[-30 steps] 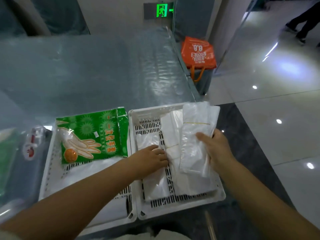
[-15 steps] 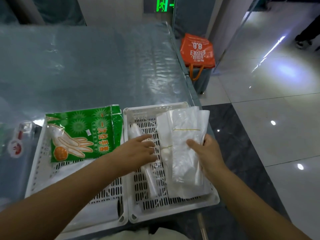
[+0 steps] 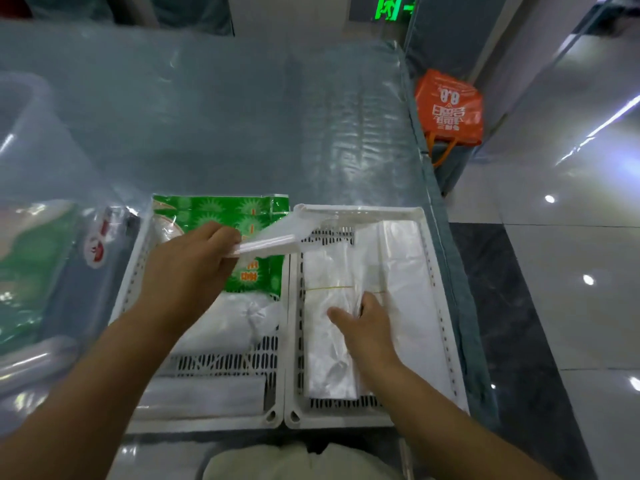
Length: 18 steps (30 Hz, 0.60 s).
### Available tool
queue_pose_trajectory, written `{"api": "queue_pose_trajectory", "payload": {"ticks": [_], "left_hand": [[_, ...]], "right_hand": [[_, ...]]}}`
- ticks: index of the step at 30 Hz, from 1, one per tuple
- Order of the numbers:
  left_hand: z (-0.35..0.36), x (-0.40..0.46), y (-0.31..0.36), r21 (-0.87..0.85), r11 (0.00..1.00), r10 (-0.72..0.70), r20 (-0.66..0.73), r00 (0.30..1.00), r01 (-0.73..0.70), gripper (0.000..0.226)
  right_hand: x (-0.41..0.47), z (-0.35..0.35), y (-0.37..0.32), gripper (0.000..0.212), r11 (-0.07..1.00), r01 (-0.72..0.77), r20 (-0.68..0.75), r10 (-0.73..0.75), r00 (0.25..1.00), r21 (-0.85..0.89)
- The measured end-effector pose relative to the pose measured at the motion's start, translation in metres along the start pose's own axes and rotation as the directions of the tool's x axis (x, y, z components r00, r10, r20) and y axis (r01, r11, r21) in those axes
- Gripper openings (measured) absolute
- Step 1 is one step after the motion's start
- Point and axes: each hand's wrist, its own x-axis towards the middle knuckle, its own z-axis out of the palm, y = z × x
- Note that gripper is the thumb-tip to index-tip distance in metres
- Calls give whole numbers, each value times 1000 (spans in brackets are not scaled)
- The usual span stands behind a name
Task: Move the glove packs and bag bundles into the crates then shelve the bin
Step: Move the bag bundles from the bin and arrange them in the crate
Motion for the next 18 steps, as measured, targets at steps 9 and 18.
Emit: {"api": "queue_pose_trajectory", "payload": {"ticks": [9, 18], "left_hand": [[10, -13, -1, -193, 945, -289, -116, 950, 264, 8], [14, -11, 7, -294, 907, -334, -61, 941, 303, 10]], "right_hand": [[-2, 16, 16, 12, 985, 123, 106, -110, 988, -120], [6, 1, 14, 27, 994, -16, 44, 20, 999, -105]]}}
